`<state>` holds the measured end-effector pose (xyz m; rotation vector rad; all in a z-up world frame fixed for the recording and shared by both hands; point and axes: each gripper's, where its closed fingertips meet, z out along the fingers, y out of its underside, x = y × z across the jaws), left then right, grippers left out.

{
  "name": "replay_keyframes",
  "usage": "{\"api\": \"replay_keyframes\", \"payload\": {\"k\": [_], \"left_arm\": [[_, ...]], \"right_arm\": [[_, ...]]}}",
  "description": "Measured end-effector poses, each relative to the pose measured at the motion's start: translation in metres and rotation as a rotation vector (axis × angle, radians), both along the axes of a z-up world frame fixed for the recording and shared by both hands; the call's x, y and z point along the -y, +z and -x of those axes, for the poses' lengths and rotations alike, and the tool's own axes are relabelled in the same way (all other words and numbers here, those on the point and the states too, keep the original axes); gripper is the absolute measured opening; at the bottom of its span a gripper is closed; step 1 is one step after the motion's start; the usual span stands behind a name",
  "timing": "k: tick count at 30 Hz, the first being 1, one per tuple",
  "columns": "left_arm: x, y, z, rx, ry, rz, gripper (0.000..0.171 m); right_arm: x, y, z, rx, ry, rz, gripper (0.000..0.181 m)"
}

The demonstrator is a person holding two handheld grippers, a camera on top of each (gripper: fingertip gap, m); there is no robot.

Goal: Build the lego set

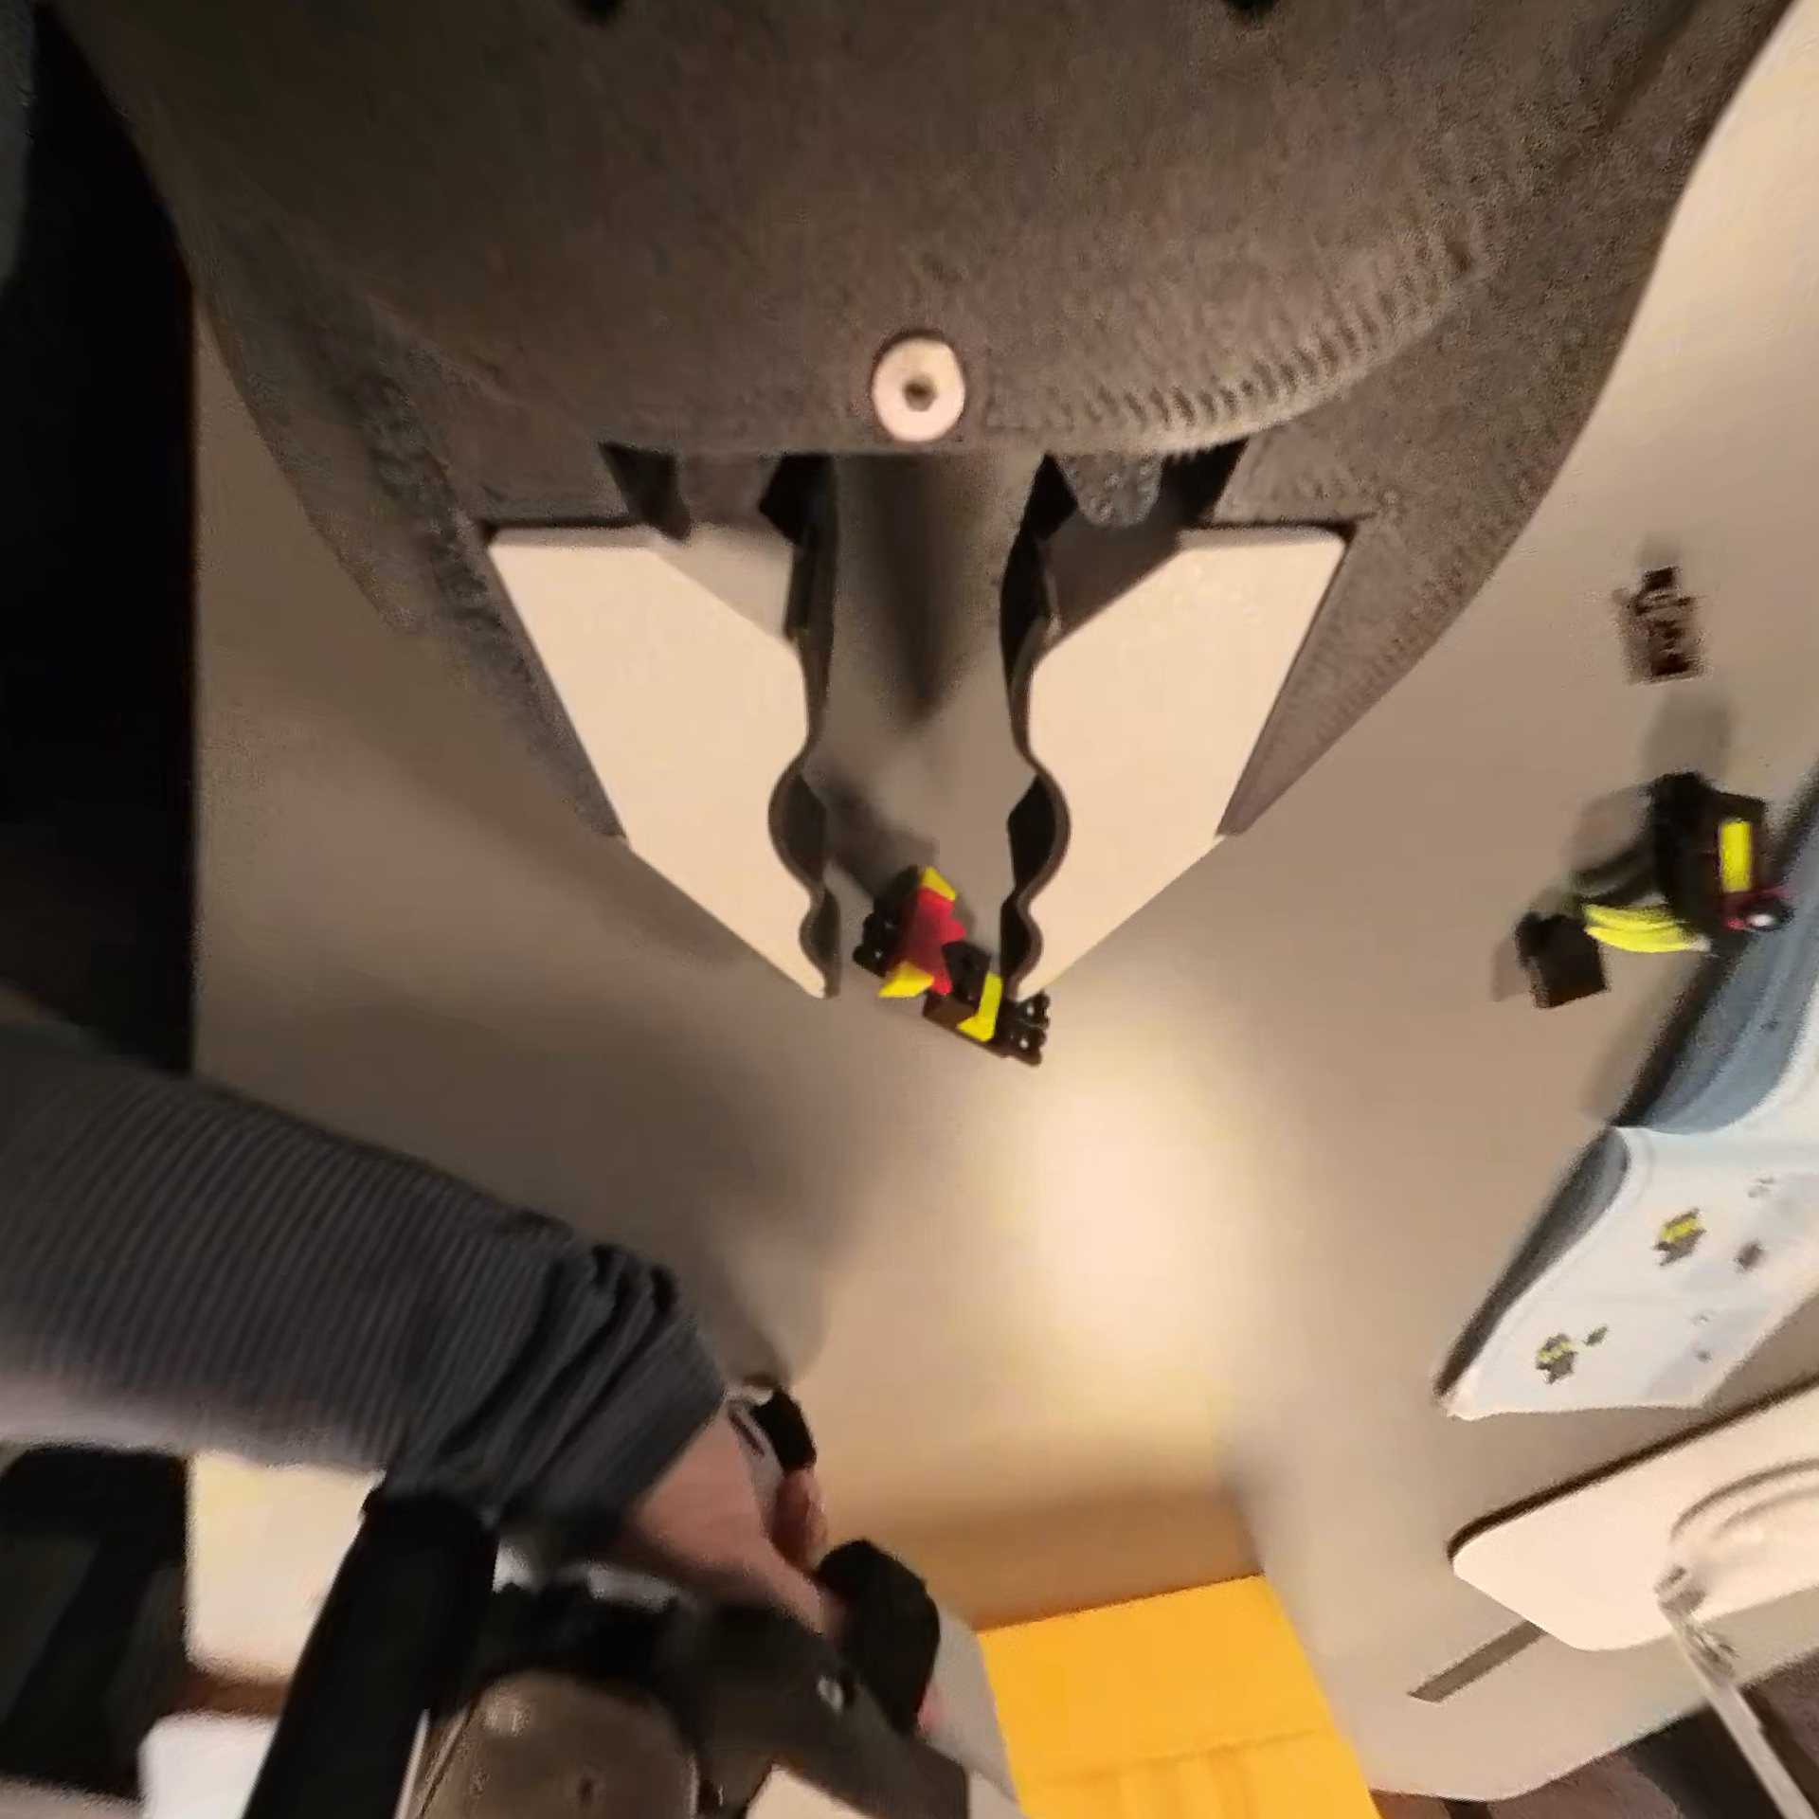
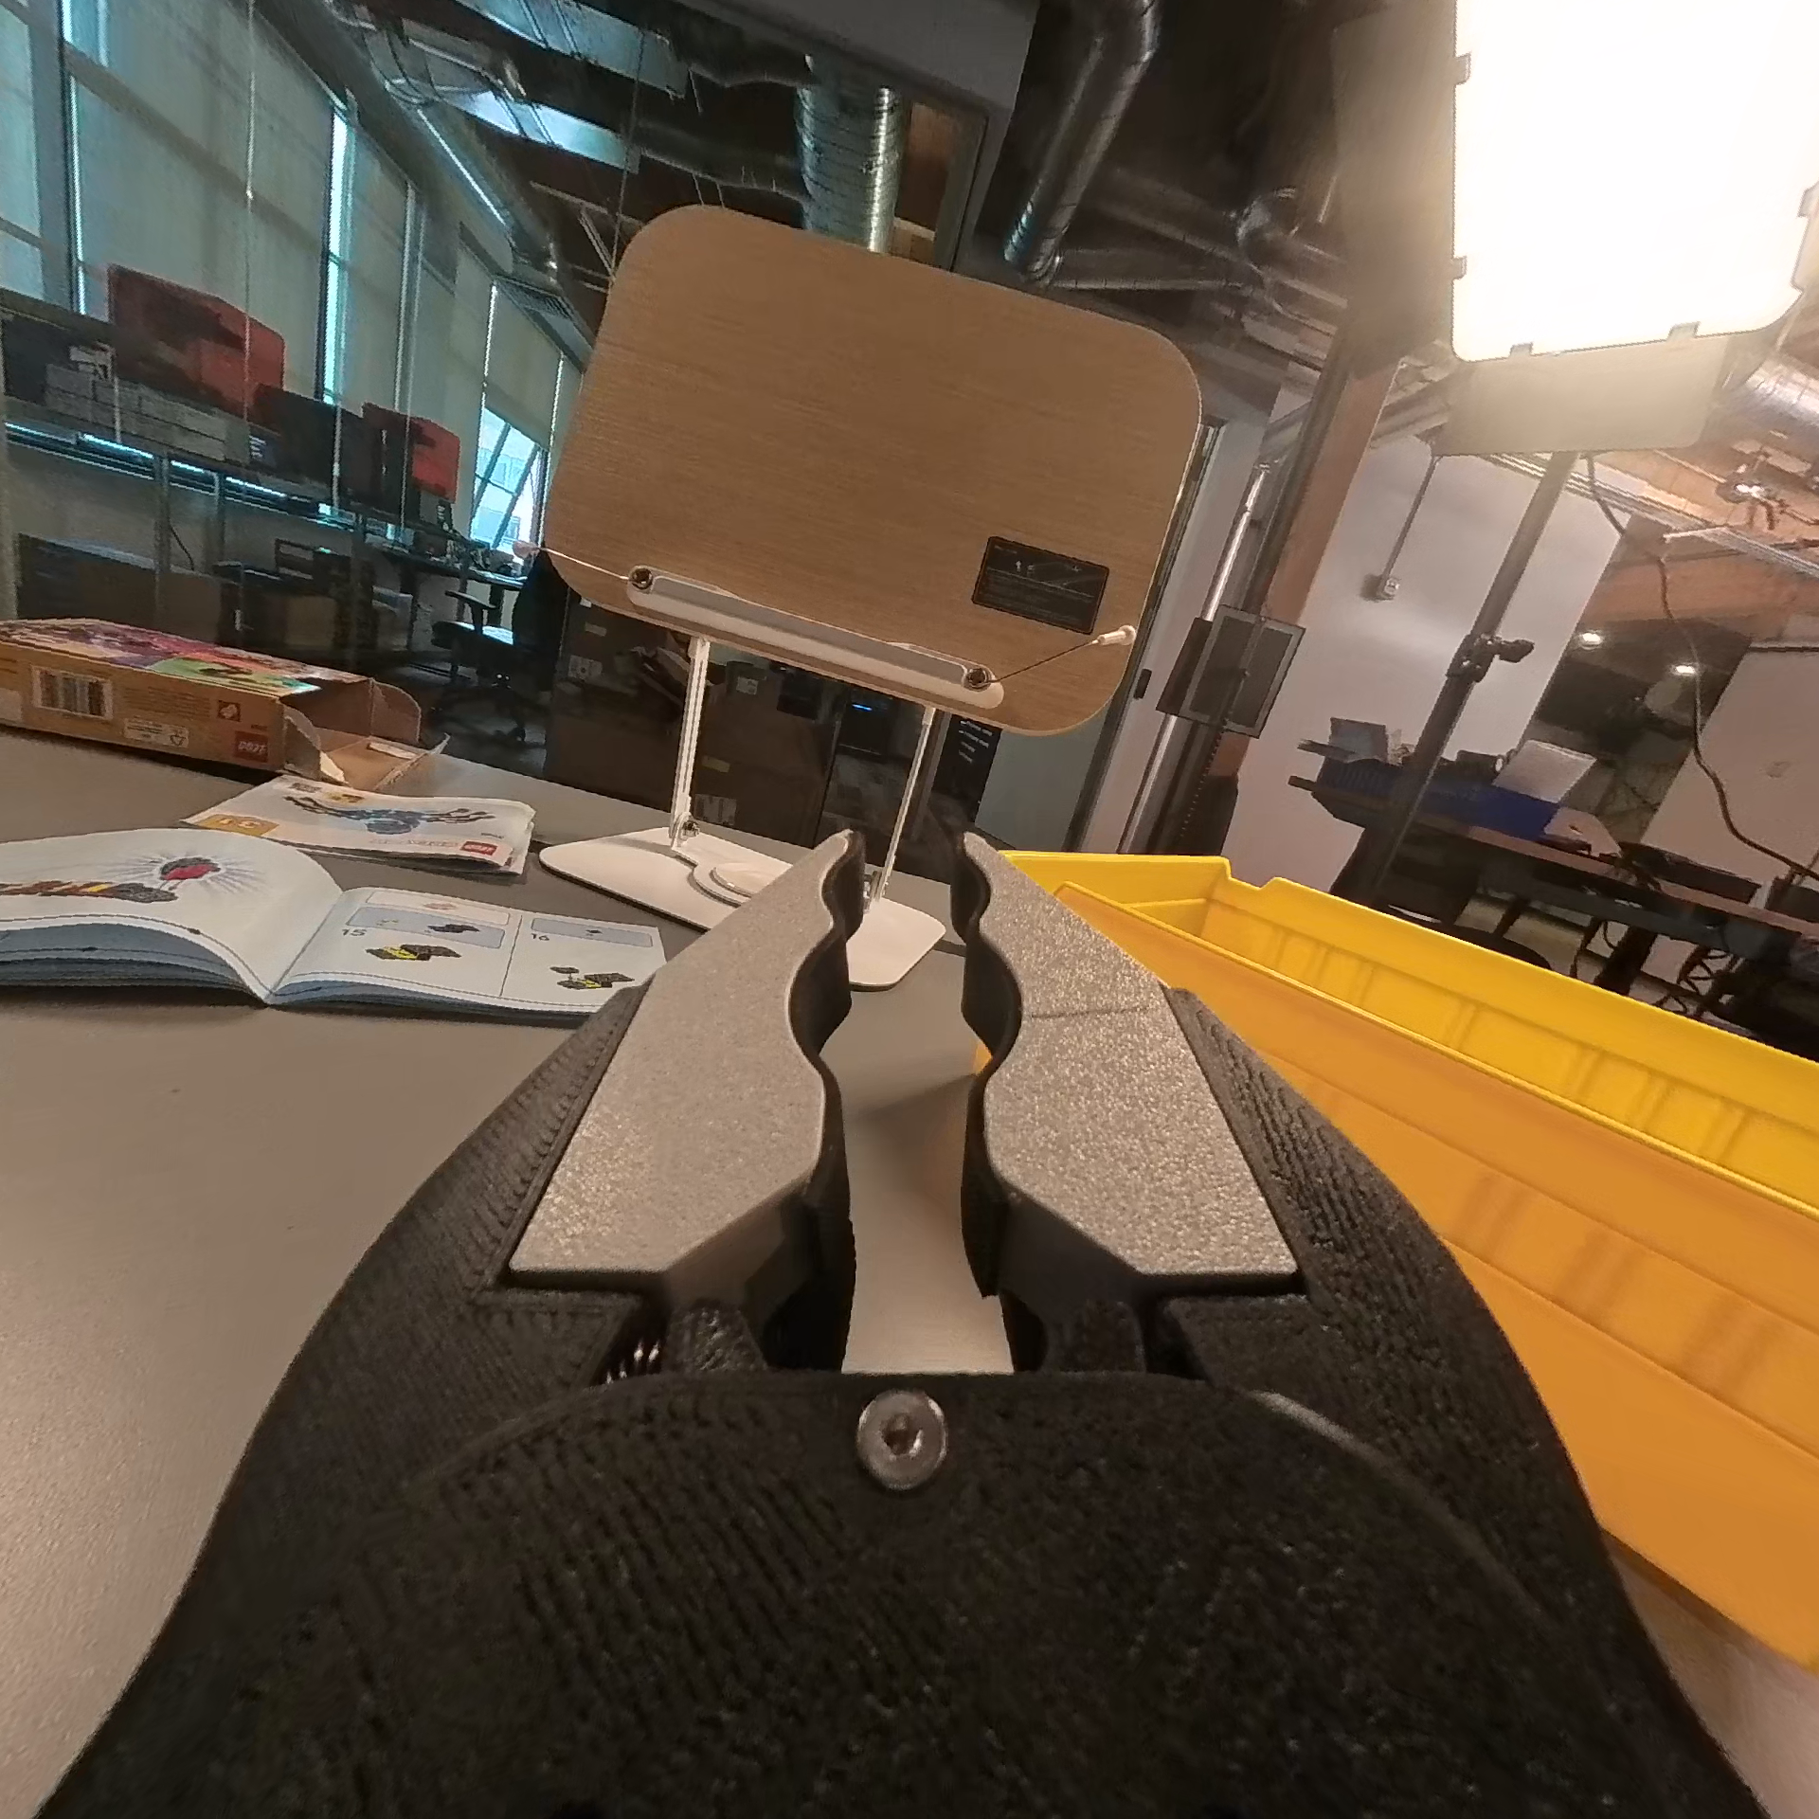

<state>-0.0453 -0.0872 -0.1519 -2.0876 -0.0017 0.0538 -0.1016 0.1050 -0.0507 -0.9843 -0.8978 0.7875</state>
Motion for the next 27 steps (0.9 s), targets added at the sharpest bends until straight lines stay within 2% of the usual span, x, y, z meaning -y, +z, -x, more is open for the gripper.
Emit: {"api": "replay_keyframes", "payload": {"k": [3, 11, 17, 18, 20, 24, 27], "left_arm": [[-0.001, -0.001, -0.002, 0.076, -0.016, 0.007, 0.032], [-0.007, -0.017, 0.001, -0.039, -0.002, 0.105, 0.041], [-0.008, -0.020, 0.002, -0.062, 0.001, 0.121, 0.026], [-0.008, -0.019, 0.002, -0.074, 0.006, 0.117, 0.020], [-0.008, -0.019, 0.003, -0.107, 0.010, 0.116, 0.019], [-0.009, -0.016, 0.009, -0.262, 0.024, 0.100, 0.019], [-0.005, -0.018, 0.023, -0.541, 0.015, 0.142, 0.020]], "right_arm": [[0.001, 0.000, 0.000, 0.002, 0.002, -0.001, 0.015], [0.003, -0.001, 0.001, 0.009, 0.008, -0.011, 0.015], [0.012, -0.001, 0.002, 0.024, 0.024, -0.046, 0.015], [0.012, -0.001, 0.003, 0.026, 0.025, -0.046, 0.015], [0.011, -0.001, 0.002, 0.025, 0.025, -0.044, 0.014], [0.012, -0.001, 0.003, 0.024, 0.027, -0.043, 0.014], [0.015, -0.001, 0.004, 0.029, 0.037, -0.053, 0.014]]}}
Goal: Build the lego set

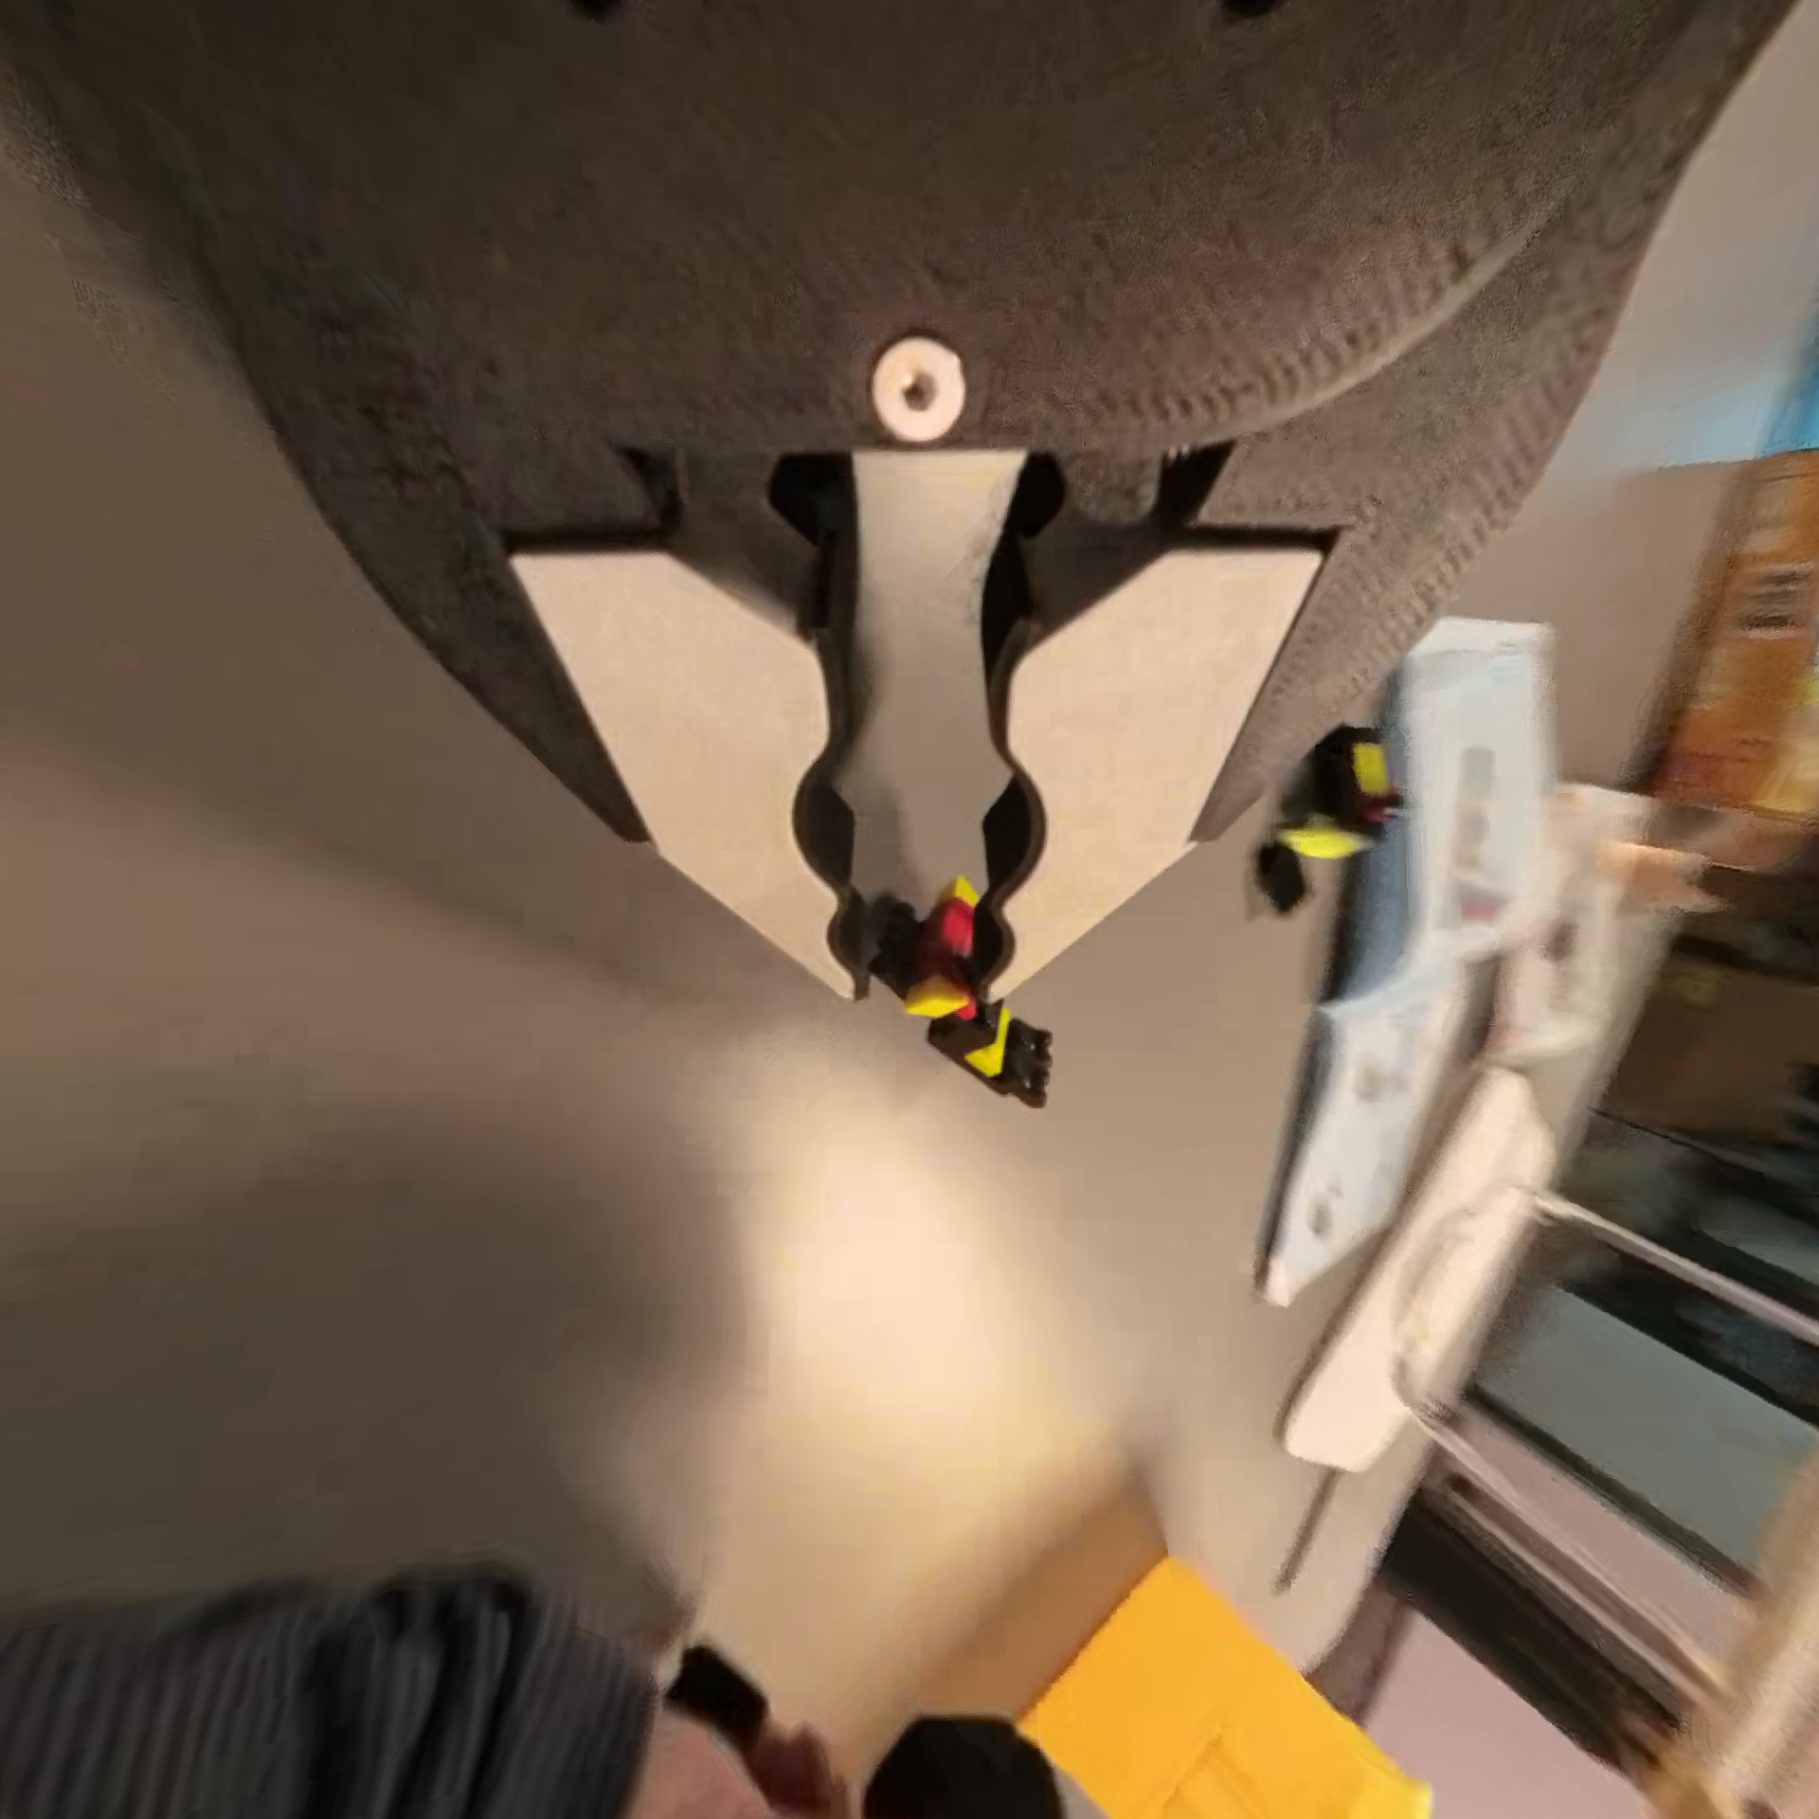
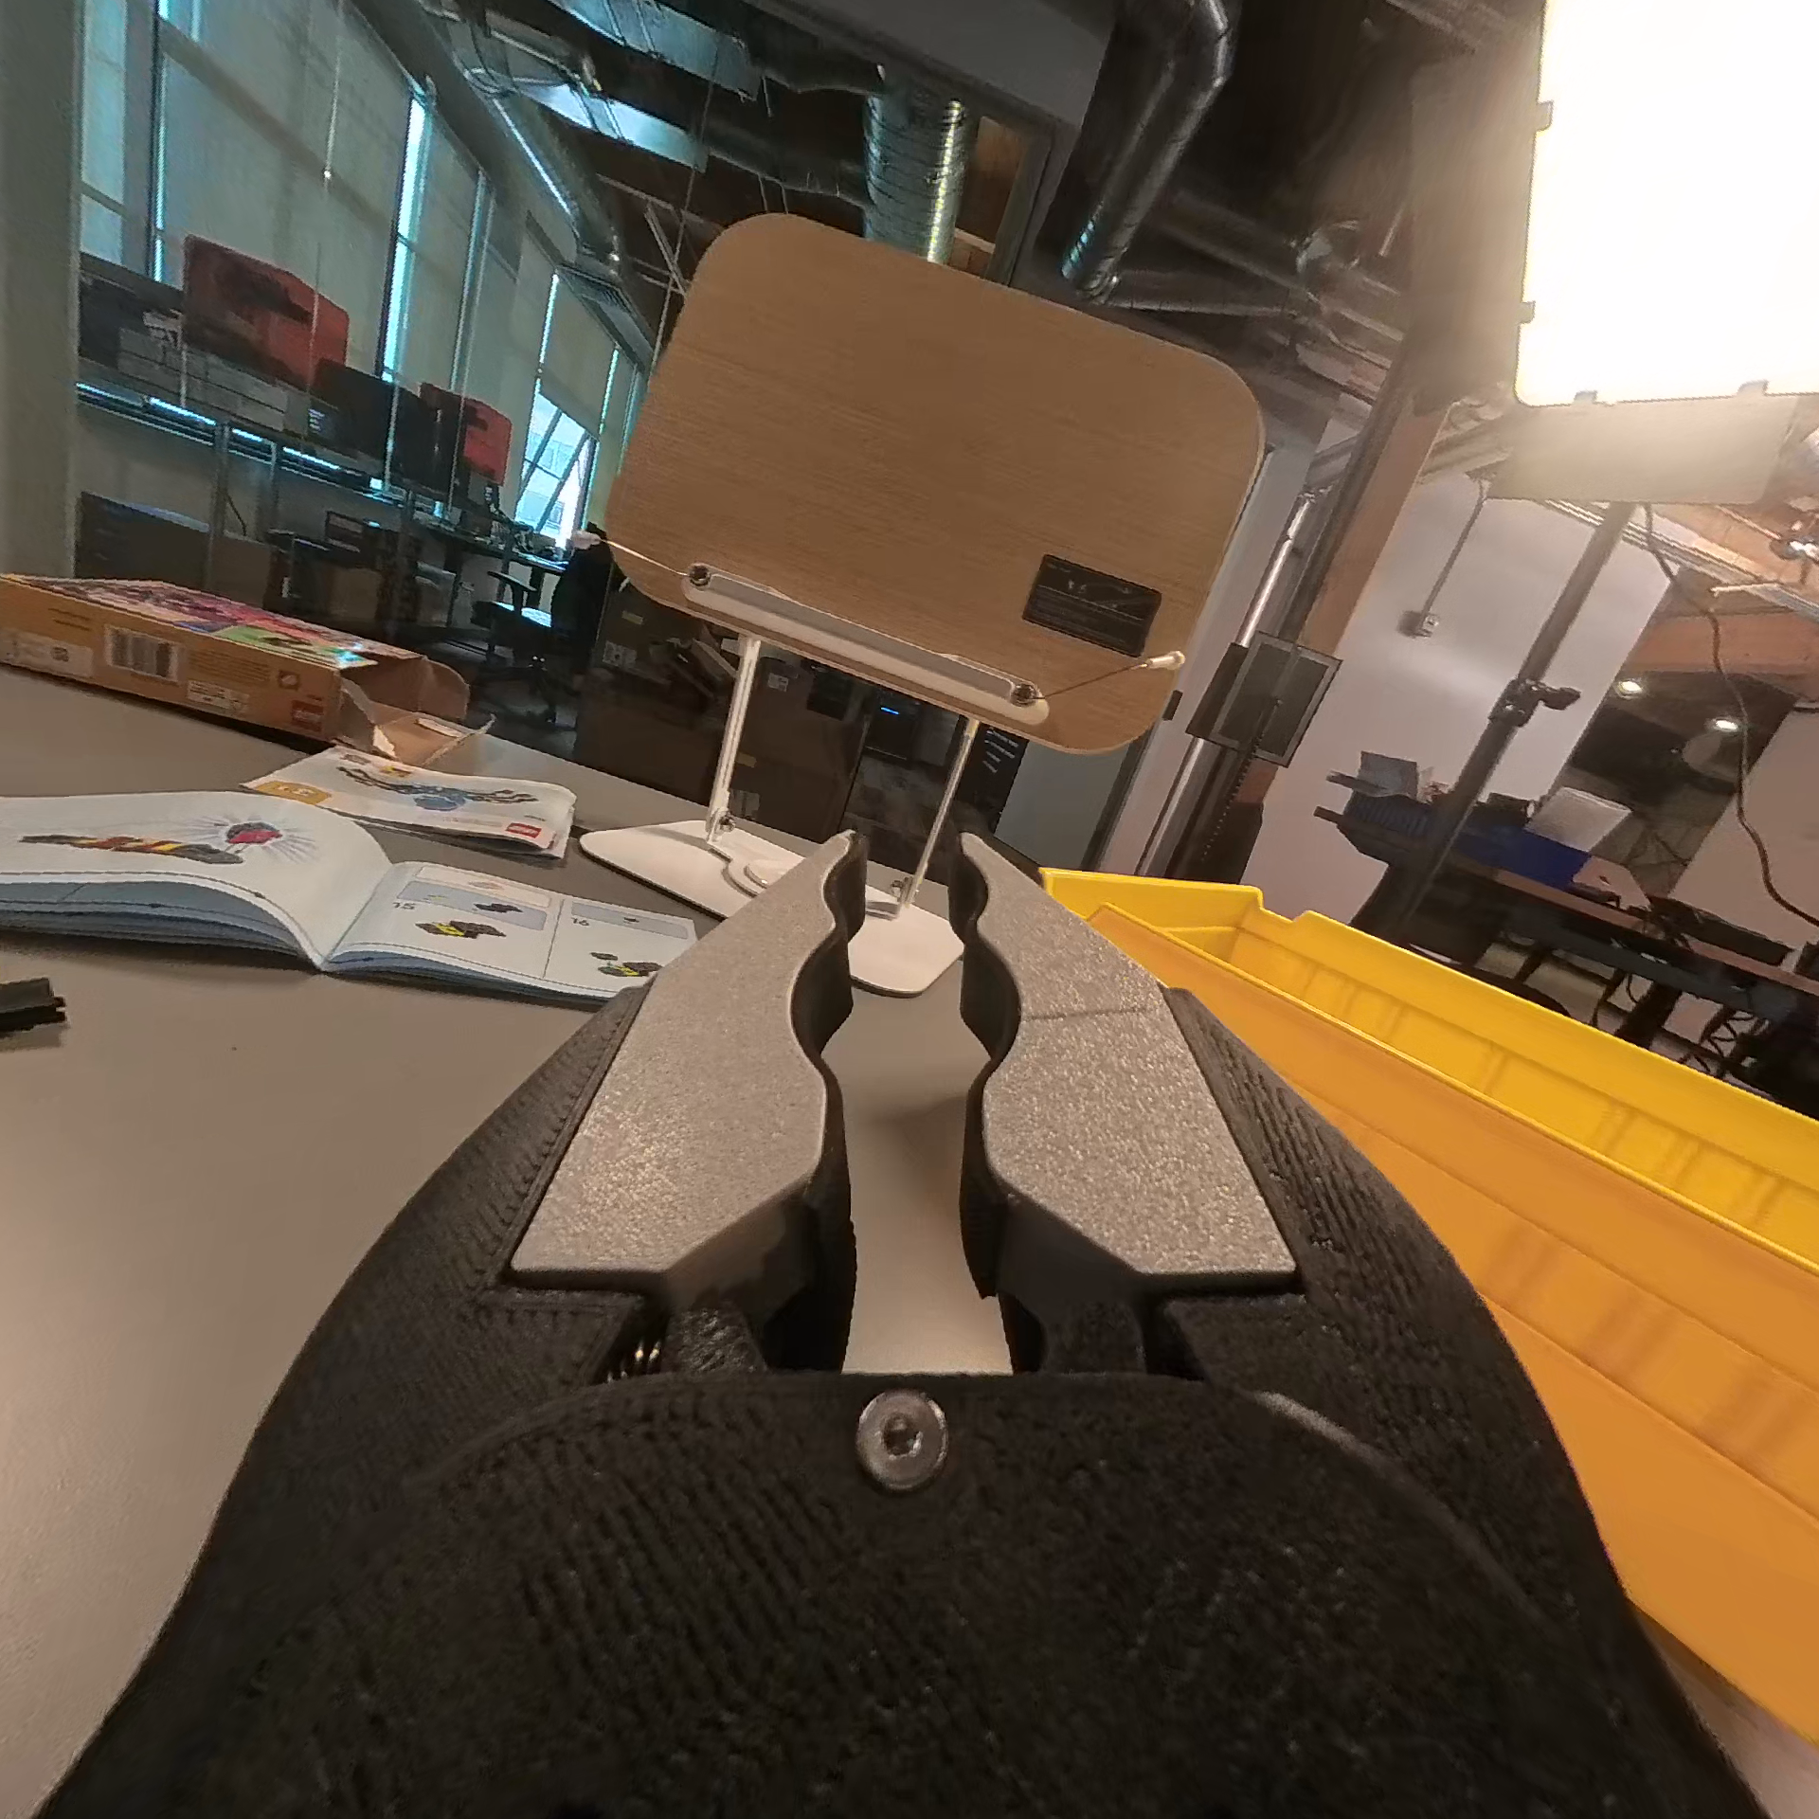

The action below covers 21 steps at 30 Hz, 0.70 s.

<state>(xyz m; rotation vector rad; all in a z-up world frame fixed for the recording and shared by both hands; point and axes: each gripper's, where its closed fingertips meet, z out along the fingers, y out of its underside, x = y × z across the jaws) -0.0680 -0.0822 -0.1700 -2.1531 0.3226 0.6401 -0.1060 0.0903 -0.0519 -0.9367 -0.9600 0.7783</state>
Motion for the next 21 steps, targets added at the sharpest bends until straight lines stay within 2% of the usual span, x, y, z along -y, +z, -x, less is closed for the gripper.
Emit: {"api": "replay_keyframes", "payload": {"k": [2, 4, 8, 13, 19, 21], "left_arm": [[0.005, -0.004, 0.009, -0.206, -0.029, 0.107, 0.019], [0.005, -0.004, 0.009, -0.279, -0.074, 0.167, 0.019], [0.003, -0.006, 0.003, -0.230, -0.195, 0.278, 0.019], [-0.001, -0.008, 0.003, -0.094, -0.253, 0.385, 0.020], [-0.006, -0.007, 0.000, 0.029, -0.276, 0.350, 0.029], [-0.003, -0.004, 0.003, 0.067, -0.259, 0.331, 0.041]], "right_arm": [[0.002, -0.001, 0.002, 0.006, 0.007, -0.010, 0.014], [0.004, -0.002, 0.004, 0.013, 0.013, -0.017, 0.014], [0.004, -0.002, 0.005, 0.018, 0.015, -0.021, 0.014], [0.004, -0.003, 0.005, 0.018, 0.018, -0.015, 0.014], [0.006, -0.004, 0.008, 0.027, 0.033, -0.014, 0.014], [0.008, -0.006, 0.010, 0.040, 0.057, -0.002, 0.010]]}}
